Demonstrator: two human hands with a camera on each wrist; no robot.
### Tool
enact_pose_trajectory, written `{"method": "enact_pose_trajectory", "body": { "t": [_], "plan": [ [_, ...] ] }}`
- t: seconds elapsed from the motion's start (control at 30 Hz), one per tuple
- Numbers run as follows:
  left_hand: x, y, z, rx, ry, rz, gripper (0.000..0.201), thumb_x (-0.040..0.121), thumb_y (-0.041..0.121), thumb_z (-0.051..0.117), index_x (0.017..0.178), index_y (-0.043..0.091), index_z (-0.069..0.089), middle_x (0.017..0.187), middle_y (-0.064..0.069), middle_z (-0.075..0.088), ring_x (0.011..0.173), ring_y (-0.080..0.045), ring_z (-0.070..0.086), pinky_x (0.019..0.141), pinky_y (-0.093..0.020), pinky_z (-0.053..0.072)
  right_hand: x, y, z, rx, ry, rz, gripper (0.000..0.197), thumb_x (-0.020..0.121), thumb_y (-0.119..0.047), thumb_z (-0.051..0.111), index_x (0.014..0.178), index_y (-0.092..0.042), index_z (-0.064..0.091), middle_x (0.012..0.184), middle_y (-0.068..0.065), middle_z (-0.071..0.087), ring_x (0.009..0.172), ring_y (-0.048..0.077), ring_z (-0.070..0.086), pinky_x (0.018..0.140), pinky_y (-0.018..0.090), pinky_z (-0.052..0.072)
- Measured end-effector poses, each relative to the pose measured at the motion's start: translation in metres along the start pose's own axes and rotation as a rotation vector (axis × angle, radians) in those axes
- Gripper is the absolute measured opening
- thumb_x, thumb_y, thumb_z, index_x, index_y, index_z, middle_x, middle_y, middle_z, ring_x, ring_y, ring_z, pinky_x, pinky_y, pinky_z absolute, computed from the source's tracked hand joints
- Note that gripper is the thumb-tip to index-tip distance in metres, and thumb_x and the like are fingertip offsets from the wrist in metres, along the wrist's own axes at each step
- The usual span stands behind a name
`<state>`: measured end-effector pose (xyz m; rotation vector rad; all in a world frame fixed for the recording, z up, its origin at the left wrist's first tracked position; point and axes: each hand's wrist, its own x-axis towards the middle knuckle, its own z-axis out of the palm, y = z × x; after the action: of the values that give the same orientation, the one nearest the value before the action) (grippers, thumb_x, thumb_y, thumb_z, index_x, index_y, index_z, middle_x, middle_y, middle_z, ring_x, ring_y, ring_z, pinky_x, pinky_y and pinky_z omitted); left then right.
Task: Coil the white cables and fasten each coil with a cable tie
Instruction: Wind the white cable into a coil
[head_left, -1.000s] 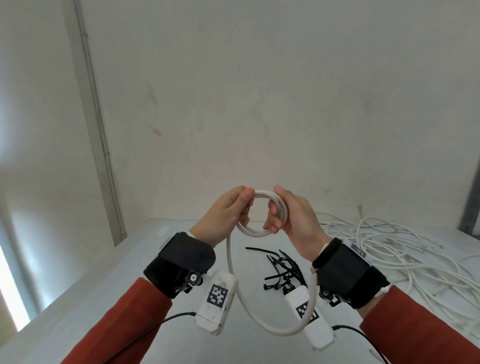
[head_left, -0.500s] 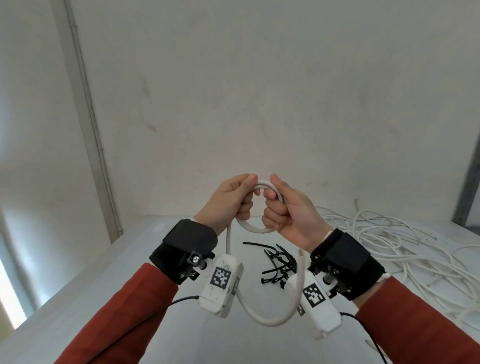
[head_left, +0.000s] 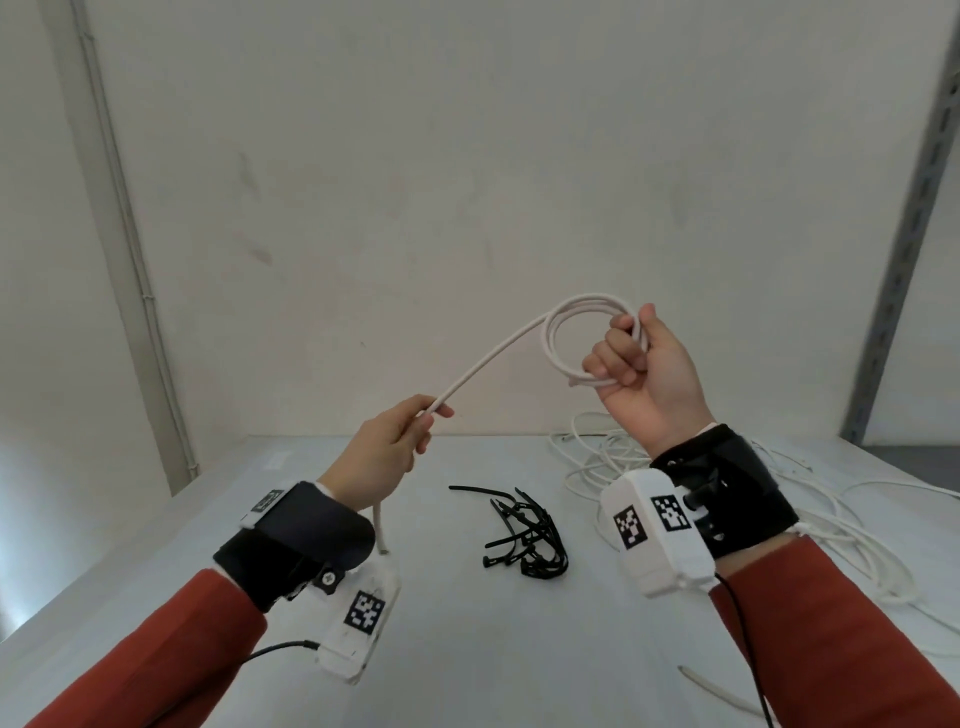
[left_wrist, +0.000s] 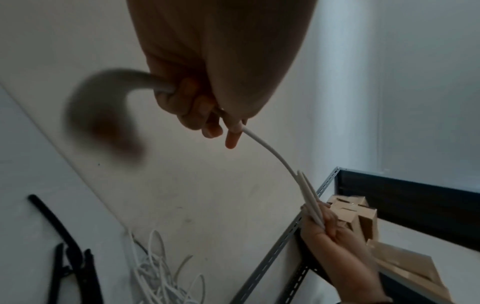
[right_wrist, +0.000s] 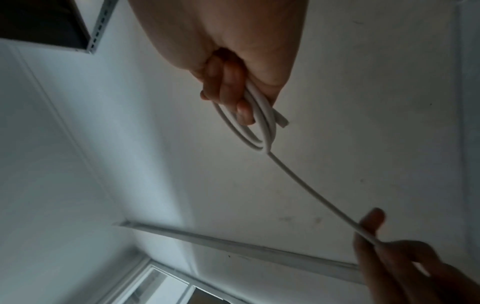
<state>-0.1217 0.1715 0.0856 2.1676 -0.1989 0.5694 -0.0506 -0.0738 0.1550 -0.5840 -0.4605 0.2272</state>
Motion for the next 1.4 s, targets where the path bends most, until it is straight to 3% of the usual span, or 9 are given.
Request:
{"method": "enact_pose_trajectory", "body": {
  "t": [0.23, 0.37, 0.63, 0.73, 0.87, 1.0, 1.1, 1.23, 1.4],
  "plan": [
    [-0.012, 0.007, 0.008, 0.895, -0.1, 0.045, 0.047, 0.096, 0.005, 0.035, 0.141, 0.018, 0.031, 0.104, -0.003, 0.049, 0.084, -0.027, 0.057, 0.066, -0.035, 0.045, 0.003, -0.004, -0.005, 0.126, 0.055, -0.125, 0.034, 0.102, -0.022, 0.026, 0.078, -0.011, 0.048, 0.05, -0.004, 0.038, 0.042, 0.011, 0.034, 0.061, 0.025, 0.03],
    [-0.025, 0.031, 0.021, 1.125, -0.298, 0.163, 0.049, 0.092, -0.001, 0.034, 0.139, 0.015, 0.029, 0.115, -0.005, 0.052, 0.091, -0.029, 0.059, 0.067, -0.037, 0.046, 0.007, 0.012, -0.001, 0.023, 0.06, -0.21, 0.025, 0.103, -0.02, 0.034, 0.082, -0.014, 0.047, 0.059, -0.005, 0.047, 0.048, 0.009, 0.042, 0.06, 0.022, 0.033],
    [-0.029, 0.051, 0.012, 1.148, -0.497, 0.404, 0.052, 0.092, -0.001, 0.034, 0.137, 0.027, 0.033, 0.128, 0.014, 0.056, 0.106, -0.015, 0.059, 0.077, -0.028, 0.043, 0.0, 0.052, -0.014, -1.019, -0.035, -0.464, 0.008, 0.099, -0.013, 0.049, 0.091, -0.013, 0.046, 0.073, 0.003, 0.063, 0.054, 0.016, 0.056, 0.061, 0.029, 0.05],
    [-0.03, 0.052, 0.002, 1.149, -0.474, 0.495, 0.043, 0.092, 0.002, 0.041, 0.127, 0.028, 0.044, 0.118, 0.018, 0.062, 0.099, -0.012, 0.061, 0.08, -0.023, 0.034, -0.005, 0.056, -0.027, -1.519, -0.251, -0.434, 0.01, 0.098, -0.02, 0.051, 0.091, -0.016, 0.044, 0.074, -0.005, 0.065, 0.054, 0.012, 0.055, 0.062, 0.034, 0.049],
    [-0.03, 0.044, -0.015, 1.243, -0.205, 0.753, 0.022, 0.071, 0.008, 0.071, 0.083, 0.025, 0.064, 0.067, 0.012, 0.068, 0.061, -0.018, 0.059, 0.079, -0.033, 0.035, -0.014, 0.057, -0.034, -1.869, -0.47, -0.252, 0.014, 0.098, -0.025, 0.049, 0.091, -0.015, 0.041, 0.076, -0.002, 0.066, 0.061, 0.013, 0.054, 0.066, 0.041, 0.047],
    [-0.024, 0.044, -0.025, 1.261, 0.07, 0.83, 0.024, 0.076, 0.0, 0.053, 0.081, 0.02, 0.065, 0.064, 0.006, 0.062, 0.064, -0.024, 0.057, 0.089, -0.038, 0.03, -0.027, 0.057, -0.031, -1.815, -0.537, -0.201, 0.024, 0.1, -0.029, 0.044, 0.079, -0.017, 0.042, 0.07, 0.009, 0.057, 0.07, 0.032, 0.056, 0.067, 0.048, 0.045],
    [-0.015, 0.041, -0.028, 1.16, 0.094, 0.749, 0.03, 0.076, -0.002, 0.067, 0.095, 0.021, 0.067, 0.078, 0.006, 0.067, 0.071, -0.023, 0.061, 0.084, -0.032, 0.035, -0.035, 0.058, -0.022, -1.65, -0.524, -0.198, 0.036, 0.096, -0.041, 0.032, 0.073, -0.024, 0.052, 0.06, -0.004, 0.047, 0.058, 0.017, 0.048, 0.06, 0.033, 0.04],
    [-0.013, 0.04, -0.017, 0.775, 0.103, 0.541, 0.023, 0.09, 0.01, 0.059, 0.11, 0.017, 0.067, 0.098, 0.002, 0.072, 0.083, -0.025, 0.065, 0.069, -0.032, 0.047, -0.041, 0.062, -0.008, -1.261, -0.377, -0.148, 0.055, 0.104, -0.033, 0.03, 0.064, -0.009, 0.059, 0.046, -0.01, 0.035, 0.043, 0.006, 0.031, 0.049, 0.015, 0.029],
    [-0.021, 0.035, 0.009, 0.174, 0.136, 0.331, 0.026, 0.098, 0.021, 0.042, 0.108, 0.02, 0.066, 0.085, 0.006, 0.068, 0.077, -0.007, 0.06, 0.074, -0.014, 0.042, -0.044, 0.071, 0.007, -0.949, -0.216, -0.063, 0.059, 0.104, -0.033, 0.03, 0.056, -0.006, 0.052, 0.037, -0.004, 0.03, 0.036, 0.012, 0.022, 0.045, 0.027, 0.018]
  ]
}}
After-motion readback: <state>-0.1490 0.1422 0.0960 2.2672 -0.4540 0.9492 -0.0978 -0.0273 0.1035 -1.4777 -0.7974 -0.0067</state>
